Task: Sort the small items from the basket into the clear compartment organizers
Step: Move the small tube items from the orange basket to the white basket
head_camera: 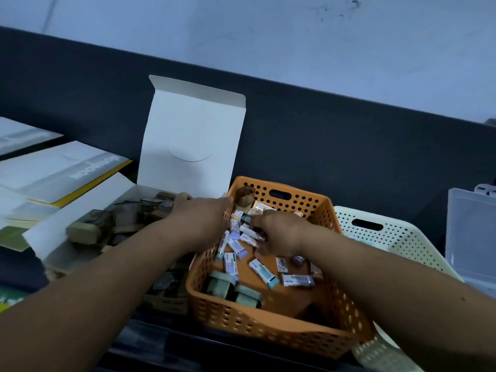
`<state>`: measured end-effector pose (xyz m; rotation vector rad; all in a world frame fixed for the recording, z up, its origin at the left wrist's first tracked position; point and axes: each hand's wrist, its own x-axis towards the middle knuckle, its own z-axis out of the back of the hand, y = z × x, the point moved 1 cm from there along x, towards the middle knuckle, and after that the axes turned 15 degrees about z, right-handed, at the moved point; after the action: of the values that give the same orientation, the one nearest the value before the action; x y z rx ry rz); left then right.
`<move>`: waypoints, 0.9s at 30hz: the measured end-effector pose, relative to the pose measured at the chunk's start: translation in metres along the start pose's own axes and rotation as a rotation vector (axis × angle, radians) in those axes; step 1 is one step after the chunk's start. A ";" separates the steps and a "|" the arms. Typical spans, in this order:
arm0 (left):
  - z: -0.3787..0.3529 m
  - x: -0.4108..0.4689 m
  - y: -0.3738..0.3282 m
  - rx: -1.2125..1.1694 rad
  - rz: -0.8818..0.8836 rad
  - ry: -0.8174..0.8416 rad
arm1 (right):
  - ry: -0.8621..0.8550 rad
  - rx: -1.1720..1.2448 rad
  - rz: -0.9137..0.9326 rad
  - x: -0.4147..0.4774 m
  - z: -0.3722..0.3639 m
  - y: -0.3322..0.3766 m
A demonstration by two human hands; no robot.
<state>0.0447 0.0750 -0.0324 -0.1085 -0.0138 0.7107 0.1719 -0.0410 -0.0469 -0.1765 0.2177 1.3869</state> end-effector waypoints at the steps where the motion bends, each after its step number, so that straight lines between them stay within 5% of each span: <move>1: 0.000 0.000 0.000 0.000 0.002 0.002 | -0.016 -0.001 0.021 -0.001 -0.001 -0.001; 13: 0.001 0.000 0.000 0.003 -0.004 0.016 | 0.064 0.125 -0.030 -0.006 -0.003 0.001; 17: 0.001 0.000 0.001 -0.004 -0.012 0.009 | -0.132 0.504 -0.113 -0.033 0.018 -0.010; 22: -0.001 -0.001 0.002 0.019 -0.019 0.000 | -0.532 0.509 -0.236 -0.091 0.035 -0.051; 27: 0.002 -0.003 0.001 0.000 0.006 0.029 | -0.549 0.456 -0.517 -0.138 0.011 -0.092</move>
<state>0.0417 0.0745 -0.0301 -0.1188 0.0141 0.7155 0.2396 -0.1857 -0.0010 0.4954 0.0188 0.8001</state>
